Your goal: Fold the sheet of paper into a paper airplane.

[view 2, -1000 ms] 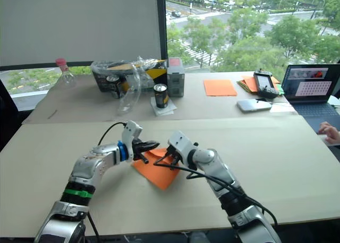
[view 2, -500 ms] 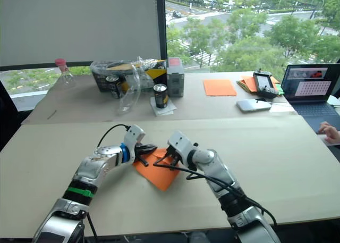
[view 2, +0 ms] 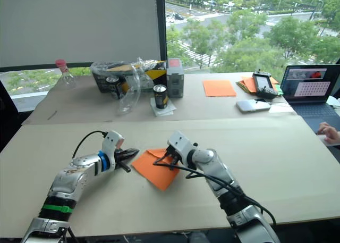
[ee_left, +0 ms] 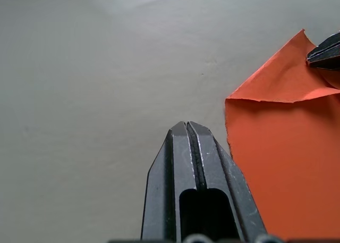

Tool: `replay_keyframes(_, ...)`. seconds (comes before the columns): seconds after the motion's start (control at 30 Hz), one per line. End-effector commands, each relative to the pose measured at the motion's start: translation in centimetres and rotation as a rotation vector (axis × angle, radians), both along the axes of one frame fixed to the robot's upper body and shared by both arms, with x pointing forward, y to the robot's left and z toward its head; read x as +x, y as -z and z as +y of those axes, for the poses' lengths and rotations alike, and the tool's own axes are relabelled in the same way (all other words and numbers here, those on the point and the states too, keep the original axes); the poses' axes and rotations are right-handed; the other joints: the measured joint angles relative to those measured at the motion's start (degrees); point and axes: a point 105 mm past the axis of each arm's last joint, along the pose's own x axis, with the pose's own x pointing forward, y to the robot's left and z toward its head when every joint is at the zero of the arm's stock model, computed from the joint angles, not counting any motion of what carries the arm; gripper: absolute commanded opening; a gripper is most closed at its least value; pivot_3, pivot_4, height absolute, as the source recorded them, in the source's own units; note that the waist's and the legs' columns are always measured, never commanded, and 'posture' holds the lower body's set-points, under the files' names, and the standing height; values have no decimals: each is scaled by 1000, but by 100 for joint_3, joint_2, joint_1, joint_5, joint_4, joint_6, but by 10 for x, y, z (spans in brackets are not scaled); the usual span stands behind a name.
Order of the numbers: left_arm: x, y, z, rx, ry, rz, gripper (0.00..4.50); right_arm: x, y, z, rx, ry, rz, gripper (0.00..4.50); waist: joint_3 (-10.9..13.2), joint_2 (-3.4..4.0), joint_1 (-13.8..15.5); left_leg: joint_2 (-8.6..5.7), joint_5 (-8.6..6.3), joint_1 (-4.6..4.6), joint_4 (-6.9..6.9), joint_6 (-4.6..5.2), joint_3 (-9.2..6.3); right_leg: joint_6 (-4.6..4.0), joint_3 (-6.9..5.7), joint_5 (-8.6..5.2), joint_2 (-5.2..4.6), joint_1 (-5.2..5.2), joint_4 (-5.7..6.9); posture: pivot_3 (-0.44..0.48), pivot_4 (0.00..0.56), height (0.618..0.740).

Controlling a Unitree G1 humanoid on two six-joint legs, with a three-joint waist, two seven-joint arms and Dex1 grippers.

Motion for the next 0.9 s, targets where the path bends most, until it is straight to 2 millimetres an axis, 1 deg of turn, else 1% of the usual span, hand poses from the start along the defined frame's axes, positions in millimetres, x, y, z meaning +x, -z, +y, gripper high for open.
replay_keyframes(0.03,4,-4,9,-67,-61,-22,23,-5,11,3,-13,-23,37,0,1,-1,3,0,0,-1,0,0,0,-1,0,1,0,0,0,0,150,715)
replay_keyframes(0.07,5,-8,7,-84,-53,-34,23,-5,9,4,-8,-23,27,0,2,-3,4,-1,0,-4,0,0,0,-1,0,1,-1,-3,-1,0,150,715)
replay_keyframes(0.1,5,-18,-1,-121,-12,-63,23,-5,-2,2,-8,-36,-2,0,3,-4,6,-1,0,-9,1,0,0,-3,0,2,-1,-7,-1,0,150,715)
replay_keyframes(0.17,2,-34,-16,-153,94,-118,23,-7,-34,1,28,-62,-78,0,24,-2,43,-3,0,-19,1,-1,0,-18,0,11,-4,-14,-1,0,150,715)
replay_keyframes(0.2,-2,-41,-24,-142,175,-154,23,-9,-48,0,42,-73,-110,0,30,1,64,-6,1,-35,3,-1,-2,-19,-1,12,-6,-28,-2,0,150,715)
replay_keyframes(0.23,-5,-43,-28,-114,240,-185,23,-10,-57,-1,52,-80,-130,0,31,0,86,-7,1,-66,11,-2,-2,-22,-1,15,-6,-56,0,0,150,715)
replay_keyframes(0.27,-6,-46,-30,-100,277,-207,23,-11,-63,-2,56,-83,-142,0,31,0,103,-10,5,-116,16,-8,-2,-23,-1,18,-10,-110,6,0,150,715)
replay_keyframes(0.3,-4,-49,-30,-99,292,-219,23,-13,-68,-3,58,-86,-146,0,31,1,130,-12,16,-148,20,-27,-5,-26,-1,22,-11,-138,7,0,150,715)
replay_keyframes(0.37,-1,-56,-34,-88,344,-246,23,-17,-78,-9,65,-82,-153,0,32,0,174,-13,22,-175,22,-36,-6,-26,-4,24,-14,-155,-1,0,150,715)
replay_keyframes(0.47,1,-65,-41,-82,422,-271,23,-22,-87,-20,66,-63,-150,0,32,0,226,-20,22,-189,23,-35,-5,-24,-6,25,-22,-160,-10,0,150,715)
replay_keyframes(0.57,8,-72,-48,-89,461,-290,23,-28,-86,-41,32,-9,-122,0,34,-1,298,-25,21,-192,24,-33,-4,-21,-6,25,-25,-157,-16,0,150,715)
replay_keyframes(0.67,10,-73,-55,-104,511,-284,23,-36,-73,-65,-21,59,-63,0,36,-3,332,-25,20,-192,25,-31,-5,-21,-8,25,-24,-154,-16,0,150,715)
replay_keyframes(0.7,10,-71,-58,-100,535,-278,23,-41,-66,-73,-37,78,-34,0,37,-6,349,-25,20,-193,25,-30,-5,-20,-9,25,-25,-154,-15,0,150,715)
replay_keyframes(0.8,10,-63,-63,-90,573,-250,23,-54,-50,-84,-71,104,35,0,38,-7,315,-25,19,-195,28,-28,-7,-20,-12,25,-25,-150,-16,0,150,715)
replay_keyframes(0.9,9,-41,-63,-30,585,-182,23,-66,-37,-90,-89,122,97,0,40,-9,256,-25,19,-191,33,-28,-7,-20,-10,25,-23,-149,-10,0,150,715)
